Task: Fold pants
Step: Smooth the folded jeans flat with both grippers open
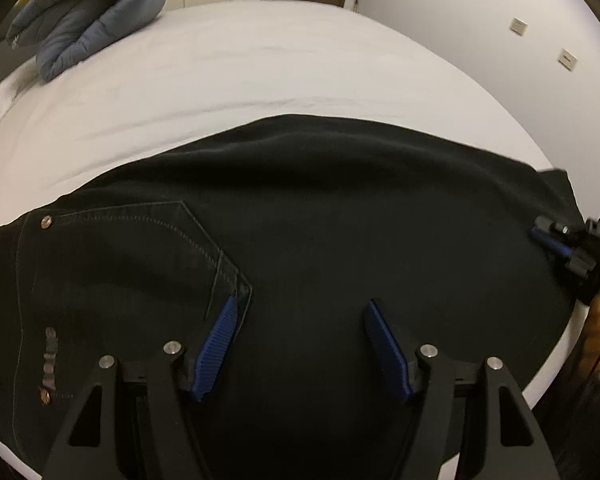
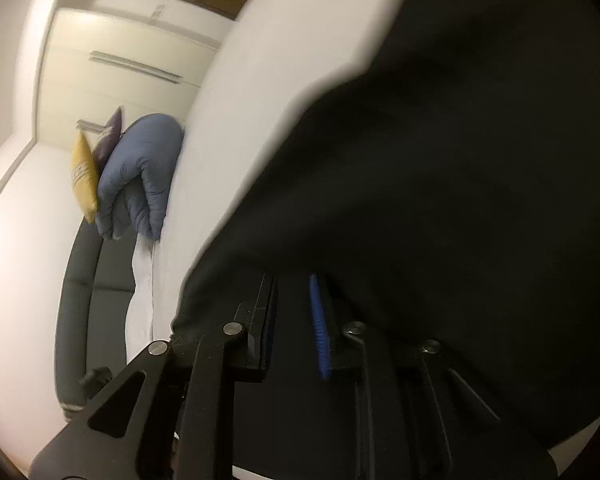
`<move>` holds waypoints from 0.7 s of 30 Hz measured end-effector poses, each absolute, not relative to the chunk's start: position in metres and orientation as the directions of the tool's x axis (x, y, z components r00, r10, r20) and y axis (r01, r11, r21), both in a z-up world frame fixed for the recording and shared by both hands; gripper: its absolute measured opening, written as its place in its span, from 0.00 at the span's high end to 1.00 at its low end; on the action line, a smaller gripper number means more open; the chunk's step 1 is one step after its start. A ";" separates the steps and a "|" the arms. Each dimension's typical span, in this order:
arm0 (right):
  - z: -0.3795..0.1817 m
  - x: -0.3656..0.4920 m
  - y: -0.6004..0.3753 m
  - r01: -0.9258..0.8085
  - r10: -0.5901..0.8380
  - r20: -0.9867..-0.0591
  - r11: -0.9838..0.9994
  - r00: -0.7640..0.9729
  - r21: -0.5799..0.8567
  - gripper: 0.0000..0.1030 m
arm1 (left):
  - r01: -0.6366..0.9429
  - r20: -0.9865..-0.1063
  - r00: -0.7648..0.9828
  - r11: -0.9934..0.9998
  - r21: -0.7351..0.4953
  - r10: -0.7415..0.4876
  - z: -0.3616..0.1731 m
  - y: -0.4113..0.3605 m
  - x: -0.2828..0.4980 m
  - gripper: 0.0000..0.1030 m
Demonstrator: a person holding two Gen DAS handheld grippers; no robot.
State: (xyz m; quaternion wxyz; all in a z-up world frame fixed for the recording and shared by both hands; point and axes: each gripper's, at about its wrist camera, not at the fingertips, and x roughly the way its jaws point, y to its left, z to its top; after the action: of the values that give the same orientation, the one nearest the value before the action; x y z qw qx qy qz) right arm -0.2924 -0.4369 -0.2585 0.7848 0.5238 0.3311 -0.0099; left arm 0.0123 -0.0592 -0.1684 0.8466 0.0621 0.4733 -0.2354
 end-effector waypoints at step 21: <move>-0.233 -0.352 -0.361 0.088 0.027 -0.937 0.994 0.349 0.062 0.87 | 0.463 -0.832 0.395 0.867 -0.186 -0.389 -0.148 -0.023 -0.030 0.37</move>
State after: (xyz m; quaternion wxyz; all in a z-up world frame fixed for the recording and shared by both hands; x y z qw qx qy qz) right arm -0.3519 -0.3613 -0.2335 0.8196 0.0506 0.5704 -0.0186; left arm -0.0297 -0.0230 -0.1485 0.8343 0.0377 0.4872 -0.2554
